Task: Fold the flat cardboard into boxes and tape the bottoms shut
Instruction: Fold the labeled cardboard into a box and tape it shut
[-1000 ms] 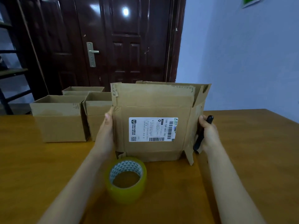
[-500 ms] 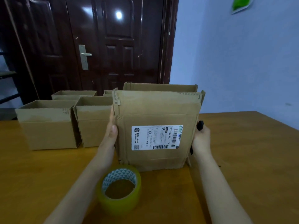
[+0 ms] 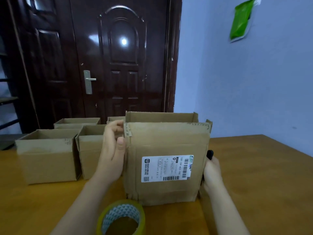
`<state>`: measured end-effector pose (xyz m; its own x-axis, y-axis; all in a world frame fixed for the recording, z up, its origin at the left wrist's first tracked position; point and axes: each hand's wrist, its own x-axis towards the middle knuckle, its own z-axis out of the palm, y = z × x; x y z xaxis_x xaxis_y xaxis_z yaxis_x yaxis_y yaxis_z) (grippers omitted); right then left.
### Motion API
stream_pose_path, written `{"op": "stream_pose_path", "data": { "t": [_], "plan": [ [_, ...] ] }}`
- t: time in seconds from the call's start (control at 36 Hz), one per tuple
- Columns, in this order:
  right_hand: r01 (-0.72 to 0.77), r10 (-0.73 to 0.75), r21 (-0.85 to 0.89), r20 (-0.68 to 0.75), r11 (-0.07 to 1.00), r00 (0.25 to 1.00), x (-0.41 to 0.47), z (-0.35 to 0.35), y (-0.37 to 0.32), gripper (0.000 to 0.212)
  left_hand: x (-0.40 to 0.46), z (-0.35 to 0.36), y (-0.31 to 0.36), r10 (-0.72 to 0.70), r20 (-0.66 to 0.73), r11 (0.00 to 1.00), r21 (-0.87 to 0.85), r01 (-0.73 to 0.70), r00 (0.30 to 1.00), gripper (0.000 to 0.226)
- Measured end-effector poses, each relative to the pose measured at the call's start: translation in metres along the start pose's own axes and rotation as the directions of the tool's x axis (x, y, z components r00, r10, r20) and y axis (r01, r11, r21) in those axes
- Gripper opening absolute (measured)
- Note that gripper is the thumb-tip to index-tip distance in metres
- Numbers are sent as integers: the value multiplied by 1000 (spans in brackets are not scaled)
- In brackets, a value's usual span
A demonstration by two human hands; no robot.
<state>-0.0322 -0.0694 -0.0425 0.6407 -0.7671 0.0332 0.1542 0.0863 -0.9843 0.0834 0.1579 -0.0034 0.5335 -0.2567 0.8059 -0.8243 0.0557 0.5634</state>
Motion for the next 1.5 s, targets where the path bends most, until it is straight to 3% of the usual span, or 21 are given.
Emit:
{"op": "stream_pose_path", "data": {
  "t": [0.08,0.19,0.36,0.47,0.64,0.69,0.75,0.78,0.83,0.92,0.97,1.0,1.11,1.17,1.22,1.39,1.44,1.5],
  "plan": [
    [14,-14,0,10,1000,1000,-3,1,-2,26,11,2,3,61,20,995,-84,-59,998,56],
    [42,-43,31,24,999,999,-8,6,-4,38,13,3,-6,110,51,994,-10,-110,993,48],
    [99,-99,7,-3,995,995,-6,8,-2,37,16,6,2,15,120,980,-199,9,993,35],
    [249,-248,55,-33,967,968,-14,15,-11,18,20,3,7,-48,132,974,-215,76,990,40],
    [586,-576,75,-116,807,809,-31,15,-42,27,22,-6,15,-91,162,968,-217,125,983,36],
    [636,-634,35,-52,771,771,-33,16,-52,22,21,-6,16,-129,208,965,-201,171,970,32],
    [667,-666,-36,31,745,745,-29,18,-60,22,19,-4,19,-209,243,948,-187,257,947,7],
    [677,-674,-59,66,734,736,-26,19,-64,24,18,-5,20,-231,253,943,-180,280,939,11],
    [664,-651,-75,143,744,746,-20,19,-71,24,18,-5,18,-226,270,940,-190,282,936,20],
    [627,-588,-103,258,772,767,-12,14,-84,23,21,-10,16,-207,293,924,-255,285,933,15],
    [602,-550,-123,297,789,781,-9,11,-92,23,23,-10,10,-207,324,921,-255,296,923,50],
    [591,-533,-134,310,795,787,-7,10,-96,25,23,-11,9,-215,328,917,-256,306,920,56],
    [559,-478,-163,361,813,800,-3,10,-107,31,24,-11,12,-243,315,896,-291,337,918,39],
    [551,-469,-152,373,820,801,-1,10,-111,34,23,-9,12,-260,309,886,-301,353,915,41],
    [553,-468,-153,379,819,798,2,10,-114,37,20,-8,14,-320,291,875,-274,399,902,60],
    [528,-467,-105,345,843,814,12,16,-114,38,27,-12,12,-373,351,700,-501,508,859,91],
    [516,-441,-142,363,845,821,13,20,-113,34,32,-14,18,-450,324,645,-526,554,832,76],
    [496,-391,-237,379,835,839,12,25,-110,37,35,-5,23,-484,328,676,-449,585,811,46]
  ]
}}
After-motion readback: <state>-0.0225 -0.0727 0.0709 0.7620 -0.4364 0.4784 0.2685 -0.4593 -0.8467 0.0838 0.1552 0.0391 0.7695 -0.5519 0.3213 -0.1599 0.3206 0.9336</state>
